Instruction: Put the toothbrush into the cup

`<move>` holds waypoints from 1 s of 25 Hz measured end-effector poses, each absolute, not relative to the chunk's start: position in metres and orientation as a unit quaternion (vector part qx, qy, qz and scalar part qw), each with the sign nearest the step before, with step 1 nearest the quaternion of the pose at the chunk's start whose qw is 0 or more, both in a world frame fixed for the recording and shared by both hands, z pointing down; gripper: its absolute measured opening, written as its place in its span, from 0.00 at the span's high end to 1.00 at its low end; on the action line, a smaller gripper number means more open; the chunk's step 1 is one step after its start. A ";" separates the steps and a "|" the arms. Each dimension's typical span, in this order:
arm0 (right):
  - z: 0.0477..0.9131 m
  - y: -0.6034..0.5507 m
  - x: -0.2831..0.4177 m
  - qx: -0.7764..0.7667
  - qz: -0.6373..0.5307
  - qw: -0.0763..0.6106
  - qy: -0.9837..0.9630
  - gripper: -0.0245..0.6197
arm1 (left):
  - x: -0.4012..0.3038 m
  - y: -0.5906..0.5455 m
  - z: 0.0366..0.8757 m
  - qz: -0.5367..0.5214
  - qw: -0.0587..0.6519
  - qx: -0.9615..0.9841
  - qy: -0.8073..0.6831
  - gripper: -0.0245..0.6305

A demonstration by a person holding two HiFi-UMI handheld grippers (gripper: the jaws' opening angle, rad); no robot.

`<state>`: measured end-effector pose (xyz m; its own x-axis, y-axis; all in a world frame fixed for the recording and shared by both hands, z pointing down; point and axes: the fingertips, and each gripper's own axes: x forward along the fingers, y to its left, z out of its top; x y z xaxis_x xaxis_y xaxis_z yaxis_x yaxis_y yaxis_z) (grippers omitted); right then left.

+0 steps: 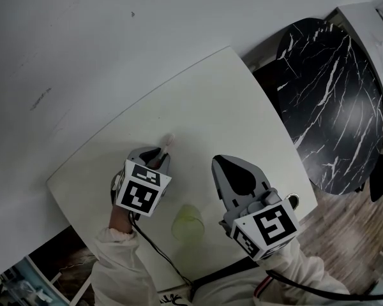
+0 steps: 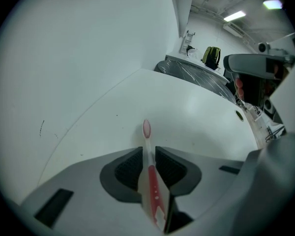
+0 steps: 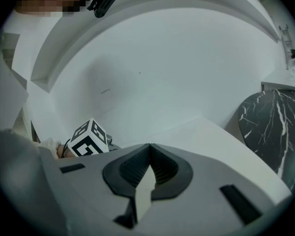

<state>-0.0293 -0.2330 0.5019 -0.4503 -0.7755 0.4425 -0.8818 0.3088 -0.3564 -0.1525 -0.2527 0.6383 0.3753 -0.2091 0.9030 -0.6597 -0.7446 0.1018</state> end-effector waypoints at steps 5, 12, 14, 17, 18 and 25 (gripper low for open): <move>0.505 -0.232 -0.030 0.514 0.285 0.095 -0.803 0.95 | -0.152 -0.251 0.640 0.499 0.215 0.793 -0.277 0.84; 0.505 -0.228 -0.027 0.515 0.287 0.092 -0.803 0.95 | -0.152 -0.248 0.640 0.489 0.231 0.790 -0.288 0.89; 0.505 -0.226 -0.025 0.515 0.287 0.092 -0.802 0.95 | -0.153 -0.249 0.640 0.485 0.231 0.791 -0.293 0.90; 0.504 -0.223 -0.024 0.515 0.287 0.091 -0.803 0.95 | -0.152 -0.247 0.641 0.494 0.212 0.790 -0.295 0.90; 0.504 -0.221 -0.023 0.515 0.286 0.091 -0.803 0.95 | -0.152 -0.246 0.641 0.499 0.204 0.789 -0.294 0.90; 0.501 -0.211 -0.018 0.513 0.281 0.088 -0.806 0.95 | -0.152 -0.238 0.633 0.503 0.191 0.787 -0.303 0.90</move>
